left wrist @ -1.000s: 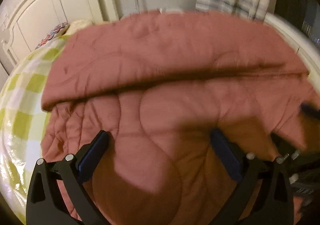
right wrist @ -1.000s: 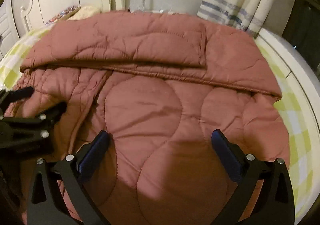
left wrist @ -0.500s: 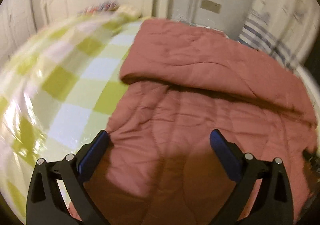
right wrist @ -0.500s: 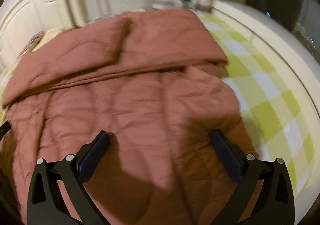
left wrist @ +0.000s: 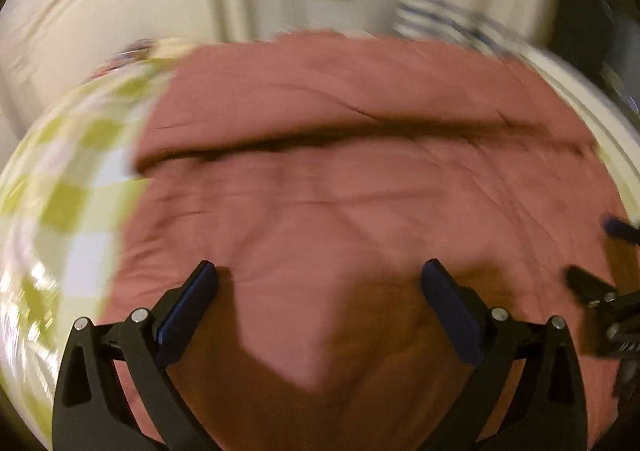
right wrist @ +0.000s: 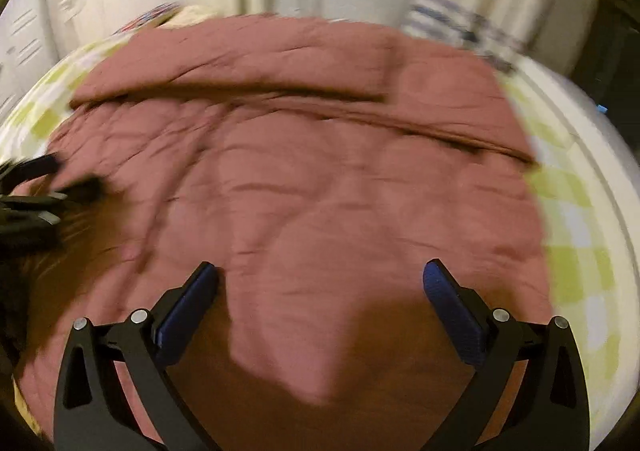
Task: Fold large clothes
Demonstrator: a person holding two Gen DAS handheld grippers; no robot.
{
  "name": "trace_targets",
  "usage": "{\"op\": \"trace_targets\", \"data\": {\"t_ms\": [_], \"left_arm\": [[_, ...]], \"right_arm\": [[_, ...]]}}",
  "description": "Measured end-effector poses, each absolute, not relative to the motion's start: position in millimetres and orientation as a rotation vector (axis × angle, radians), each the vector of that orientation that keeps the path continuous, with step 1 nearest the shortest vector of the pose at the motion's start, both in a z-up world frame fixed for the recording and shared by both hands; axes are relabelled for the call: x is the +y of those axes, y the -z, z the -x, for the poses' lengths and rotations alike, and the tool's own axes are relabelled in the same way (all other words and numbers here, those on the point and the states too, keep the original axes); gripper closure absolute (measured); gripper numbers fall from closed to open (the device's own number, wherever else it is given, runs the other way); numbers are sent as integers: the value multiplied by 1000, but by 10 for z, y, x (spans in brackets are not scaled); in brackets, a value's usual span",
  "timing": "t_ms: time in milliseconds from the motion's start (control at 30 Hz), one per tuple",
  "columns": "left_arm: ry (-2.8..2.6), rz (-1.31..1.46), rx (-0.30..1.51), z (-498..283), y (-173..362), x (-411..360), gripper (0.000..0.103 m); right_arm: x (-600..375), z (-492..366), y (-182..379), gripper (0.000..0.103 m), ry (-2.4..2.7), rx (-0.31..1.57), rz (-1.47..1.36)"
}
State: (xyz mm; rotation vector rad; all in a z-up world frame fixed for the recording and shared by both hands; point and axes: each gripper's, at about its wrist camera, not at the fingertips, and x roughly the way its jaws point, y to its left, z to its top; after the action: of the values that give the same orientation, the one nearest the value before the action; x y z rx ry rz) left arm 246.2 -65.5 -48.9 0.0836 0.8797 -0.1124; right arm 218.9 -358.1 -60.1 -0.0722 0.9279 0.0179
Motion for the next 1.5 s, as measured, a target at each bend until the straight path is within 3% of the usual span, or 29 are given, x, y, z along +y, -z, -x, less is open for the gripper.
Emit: {"op": "trace_targets", "data": {"t_ms": [233,433,600,1067,1333,1433,1500], "left_arm": [[-39,133,929,-2590,533,-80,2],[160,-42,792,-2089,385,-507,2],[217,-307,880,-2066,616,-1061,2],[-64,123,921,-2115,546,81,2],[239,-41,846,-1705,422,-671,2],[226,-231,886,-1653,645,-1047,2],[225,-240,879,-1649,623,-1061,2]], "right_arm": [[-4462,-2112,703,5,161,967,-150],[-4077,-1926,518,5,2,872,-84],[-3474,-1910,723,5,-162,920,123],[-4288,-1472,729,5,75,903,-95],[-3648,-1254,449,5,-106,797,41],[-3241,-1201,685,5,-186,863,181],[-3243,-1171,758,5,-184,820,122]]}}
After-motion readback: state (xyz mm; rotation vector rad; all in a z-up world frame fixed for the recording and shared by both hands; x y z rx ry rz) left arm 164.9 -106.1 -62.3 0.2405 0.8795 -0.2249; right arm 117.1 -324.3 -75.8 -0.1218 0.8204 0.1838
